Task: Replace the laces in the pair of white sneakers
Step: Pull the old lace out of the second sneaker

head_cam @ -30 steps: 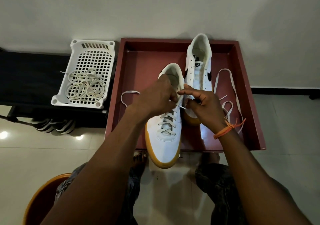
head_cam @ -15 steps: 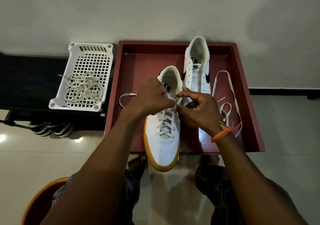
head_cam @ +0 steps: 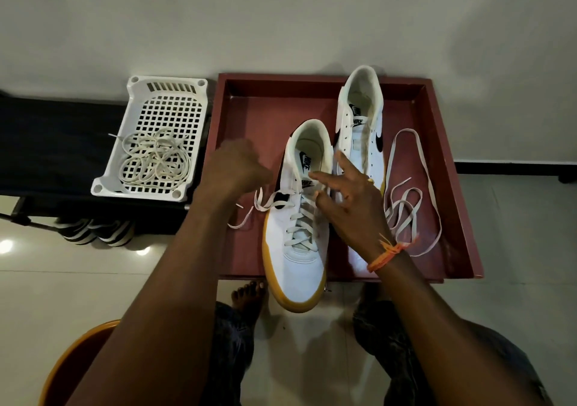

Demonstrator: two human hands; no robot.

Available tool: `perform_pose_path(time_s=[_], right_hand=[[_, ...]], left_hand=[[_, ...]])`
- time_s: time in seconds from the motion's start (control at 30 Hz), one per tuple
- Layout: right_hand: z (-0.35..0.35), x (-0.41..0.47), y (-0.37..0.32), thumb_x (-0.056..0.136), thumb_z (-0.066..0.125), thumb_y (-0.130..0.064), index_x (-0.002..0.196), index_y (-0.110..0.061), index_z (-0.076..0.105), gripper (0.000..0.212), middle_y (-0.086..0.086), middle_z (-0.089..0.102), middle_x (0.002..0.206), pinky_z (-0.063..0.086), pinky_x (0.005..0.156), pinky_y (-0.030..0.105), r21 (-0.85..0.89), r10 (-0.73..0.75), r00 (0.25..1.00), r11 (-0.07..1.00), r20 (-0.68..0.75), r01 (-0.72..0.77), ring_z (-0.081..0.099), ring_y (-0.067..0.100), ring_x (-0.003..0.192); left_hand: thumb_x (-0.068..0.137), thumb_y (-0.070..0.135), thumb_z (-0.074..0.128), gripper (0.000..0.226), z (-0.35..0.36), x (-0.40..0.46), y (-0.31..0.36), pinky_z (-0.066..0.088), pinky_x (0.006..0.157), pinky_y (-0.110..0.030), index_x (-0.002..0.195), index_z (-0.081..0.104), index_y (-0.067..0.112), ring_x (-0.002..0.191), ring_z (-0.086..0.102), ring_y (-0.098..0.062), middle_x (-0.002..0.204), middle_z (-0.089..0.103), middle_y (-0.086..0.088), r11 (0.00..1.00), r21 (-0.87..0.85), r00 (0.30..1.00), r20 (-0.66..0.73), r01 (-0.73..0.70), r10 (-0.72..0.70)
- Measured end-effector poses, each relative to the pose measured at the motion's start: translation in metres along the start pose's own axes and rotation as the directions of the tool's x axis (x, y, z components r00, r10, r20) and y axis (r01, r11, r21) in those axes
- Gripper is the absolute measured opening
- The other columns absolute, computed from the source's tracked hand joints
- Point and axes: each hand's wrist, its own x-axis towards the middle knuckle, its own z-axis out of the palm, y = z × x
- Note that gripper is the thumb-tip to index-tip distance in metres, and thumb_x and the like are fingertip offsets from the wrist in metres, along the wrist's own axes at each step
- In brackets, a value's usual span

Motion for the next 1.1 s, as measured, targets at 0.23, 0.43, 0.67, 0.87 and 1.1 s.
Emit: perform_pose_path(time_s=[0.23,0.43,0.67,0.87,1.1], right_hand=[[0.013,-0.008,-0.010,0.082,0.070,-0.024,0.092,-0.020,0.070,0.011,0.012,0.037,0.153,0.051,0.085,0.051,-0.198,-0.084,0.996,0.977,0.007,0.084,0.058,0.037,0.115],[0.021,-0.013,-0.019,0.087,0.044,-0.029,0.079,-0.009,0.060,0.027,0.007,0.039,0.135,0.046,0.077,0.025,-0.133,-0.088,0.984,0.989,-0.158,0.067,0.057,0.002,0.092],[0.015,-0.018,-0.027,0.083,0.065,-0.015,0.089,-0.006,0.069,0.012,0.013,0.044,0.127,0.030,0.093,0.000,0.074,0.005,0.951,0.997,-0.310,0.019,0.040,-0.013,0.118],[0.035,-0.012,-0.015,0.086,0.070,-0.019,0.097,-0.015,0.075,0.013,0.015,0.046,0.138,0.047,0.098,0.049,-0.161,-0.071,0.983,0.986,-0.170,0.043,0.046,0.030,0.128],[0.012,-0.019,-0.023,0.075,0.071,-0.004,0.068,-0.013,0.072,0.012,0.007,0.051,0.110,0.040,0.078,0.005,0.235,0.235,0.833,0.963,-0.501,-0.130,0.051,-0.011,0.097]], left_hand=[[0.068,0.029,0.089,0.050,0.020,-0.008,0.023,0.060,0.063,-0.047,0.103,0.062,0.005,0.069,0.072,-0.029,0.084,0.071,-0.013,0.901,-0.426,0.995,-0.087,-0.076,0.043],[0.068,0.019,0.088,0.035,0.022,-0.002,0.022,0.061,0.067,-0.045,0.092,0.066,0.005,0.069,0.071,-0.022,0.082,0.071,-0.009,0.913,-0.400,0.994,-0.096,-0.082,0.047],[0.070,0.003,0.082,0.031,0.021,-0.002,0.020,0.061,0.058,-0.046,0.095,0.064,0.001,0.058,0.071,-0.020,0.079,0.068,-0.011,0.841,-0.541,1.000,-0.011,0.007,-0.015],[0.071,0.004,0.083,0.033,0.022,0.002,0.021,0.061,0.054,-0.033,0.098,0.064,0.001,0.061,0.071,-0.020,0.085,0.069,-0.013,0.846,-0.532,1.000,-0.006,-0.005,0.002],[0.068,-0.002,0.082,0.035,0.020,0.003,0.019,0.059,0.049,-0.030,0.098,0.063,-0.002,0.054,0.069,-0.019,0.079,0.067,-0.012,0.803,-0.593,0.998,0.043,0.057,-0.040]])
